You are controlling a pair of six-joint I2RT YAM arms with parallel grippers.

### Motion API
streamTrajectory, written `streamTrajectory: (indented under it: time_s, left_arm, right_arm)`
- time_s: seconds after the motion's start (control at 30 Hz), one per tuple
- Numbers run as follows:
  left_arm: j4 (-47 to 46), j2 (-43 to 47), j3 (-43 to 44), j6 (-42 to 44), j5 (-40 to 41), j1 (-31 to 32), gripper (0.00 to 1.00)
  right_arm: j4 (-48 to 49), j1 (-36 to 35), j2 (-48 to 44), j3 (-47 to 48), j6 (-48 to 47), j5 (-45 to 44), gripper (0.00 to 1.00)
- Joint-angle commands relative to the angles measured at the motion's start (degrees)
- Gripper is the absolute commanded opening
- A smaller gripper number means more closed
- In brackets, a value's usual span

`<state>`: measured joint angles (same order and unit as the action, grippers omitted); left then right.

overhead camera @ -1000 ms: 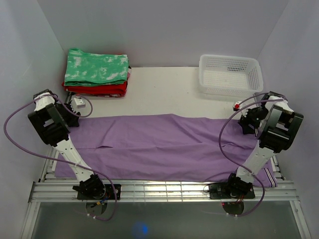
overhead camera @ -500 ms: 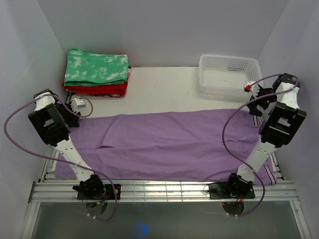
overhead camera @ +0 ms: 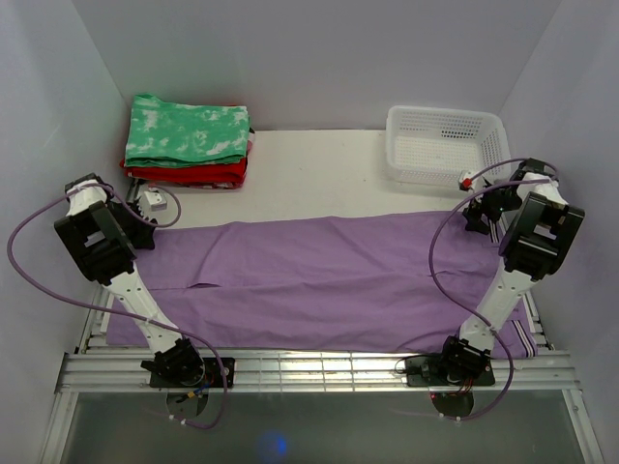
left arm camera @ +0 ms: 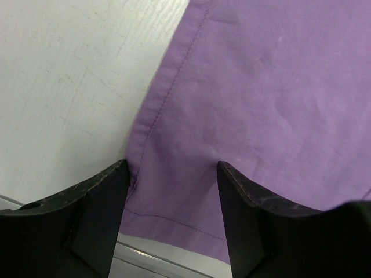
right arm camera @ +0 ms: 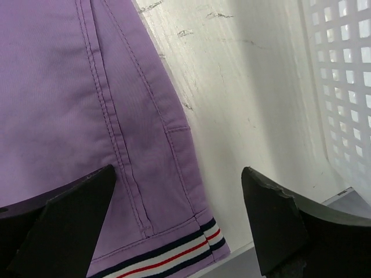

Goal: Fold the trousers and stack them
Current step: Fold the trousers

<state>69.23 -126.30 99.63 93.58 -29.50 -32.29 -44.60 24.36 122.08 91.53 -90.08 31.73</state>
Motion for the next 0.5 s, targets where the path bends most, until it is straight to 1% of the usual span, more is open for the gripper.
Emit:
streamTrajectory:
  time_s: [0.0, 0.03, 0.07, 0.1, 0.13, 0.2, 0.23, 0.3, 0.47]
  left_arm:
    - [5.3, 3.1, 2.7, -0.1, -3.3, -0.2, 0.72]
    - [6.0, 3.0, 3.9, -0.3, -5.0, -0.4, 0.72]
    - [7.6, 2.2, 6.7, -0.5, -5.7, -0.5, 0.72]
    - [8.4, 1.8, 8.1, -0.7, -6.1, -0.5, 0.72]
    - [9.2, 1.2, 9.4, -0.7, -6.5, -0.7, 0.72]
    - [10.7, -0.7, 12.2, -0.7, -6.2, -0.8, 0.72]
    - [11.1, -1.8, 13.0, -0.7, -5.3, -0.8, 0.72]
    - [11.0, -3.0, 13.6, -0.4, -4.7, -0.7, 0.72]
    - [9.5, -5.9, 14.1, -0.3, -3.1, -0.7, 0.72]
  right_arm:
    - [-4.0, -0.7, 4.9, -2.3, -6.4, -5.1, 0.88]
    - [-7.1, -0.7, 6.3, -2.1, -7.1, -6.8, 0.81]
    - [-8.5, -0.8, 6.6, -1.9, -7.6, -7.6, 0.65]
    - [-9.1, -0.8, 6.9, -2.3, -7.7, -9.1, 0.56]
    - [-9.5, -0.8, 6.2, -2.8, -7.8, -9.8, 0.44]
    - [-9.5, -0.5, 5.1, -4.5, -9.1, -11.2, 0.32]
    - [-9.6, -0.5, 4.0, -4.9, -9.9, -11.5, 0.18]
    - [-9.7, -0.5, 2.7, -5.4, -10.4, -11.7, 0.08]
    - [-10.4, -0.3, 0.7, -3.5, -10.0, -10.9, 0.08]
